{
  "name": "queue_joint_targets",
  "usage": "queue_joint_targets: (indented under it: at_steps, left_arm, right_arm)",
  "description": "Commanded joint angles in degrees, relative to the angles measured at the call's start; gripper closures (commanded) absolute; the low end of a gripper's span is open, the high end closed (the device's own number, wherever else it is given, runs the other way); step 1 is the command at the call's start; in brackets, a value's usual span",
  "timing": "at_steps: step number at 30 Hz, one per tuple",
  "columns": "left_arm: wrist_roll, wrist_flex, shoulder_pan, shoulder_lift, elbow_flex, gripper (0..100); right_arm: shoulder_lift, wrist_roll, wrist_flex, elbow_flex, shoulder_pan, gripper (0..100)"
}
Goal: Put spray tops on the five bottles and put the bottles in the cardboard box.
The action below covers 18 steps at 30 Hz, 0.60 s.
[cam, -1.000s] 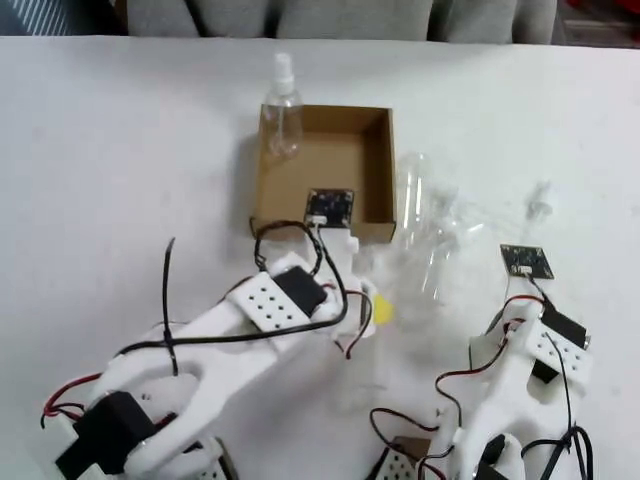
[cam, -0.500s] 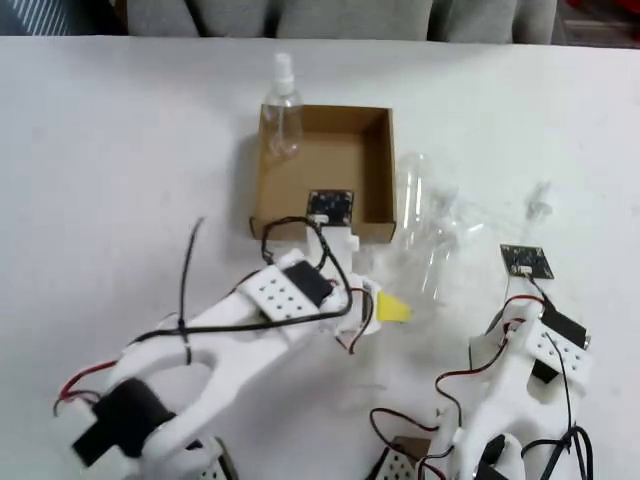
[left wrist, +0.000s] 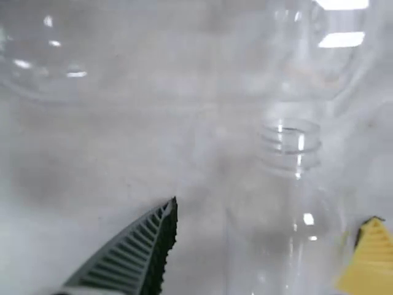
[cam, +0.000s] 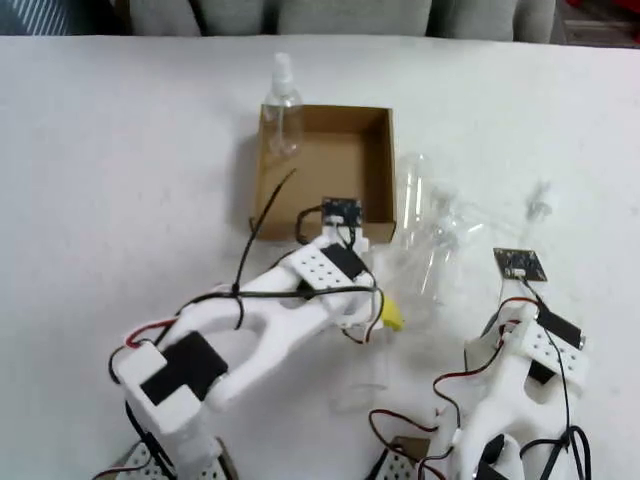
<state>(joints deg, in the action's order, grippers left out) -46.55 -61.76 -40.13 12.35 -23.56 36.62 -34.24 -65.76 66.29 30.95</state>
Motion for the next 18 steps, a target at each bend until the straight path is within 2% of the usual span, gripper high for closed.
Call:
queue_joint_targets:
  at_steps: [1,9,12,15,18]
  left_arm:
    - [-0.70,1.67,0.84,0.84,2.99,57]
    - [-0.62,1.67,0.92,0.92,3.08,57]
    - [-0.26,0.79,3.56,0.48,3.69,57]
    - [3.08,-4.66,4.44,0.66,7.47,57]
    - [3.78,-7.91,1.89,0.92,9.49,57]
  right_arm:
    - [0.40,-0.62,0.75,-0.44,-0.57,98.1]
    - [0.40,-0.62,0.75,-0.44,-0.57,98.1]
    - [0.40,-0.62,0.75,-0.44,-0.57,98.1]
    - [0.40,-0.62,0.75,-0.44,-0.57,98.1]
    - [0.40,-0.62,0.75,-0.44,-0.57,98.1]
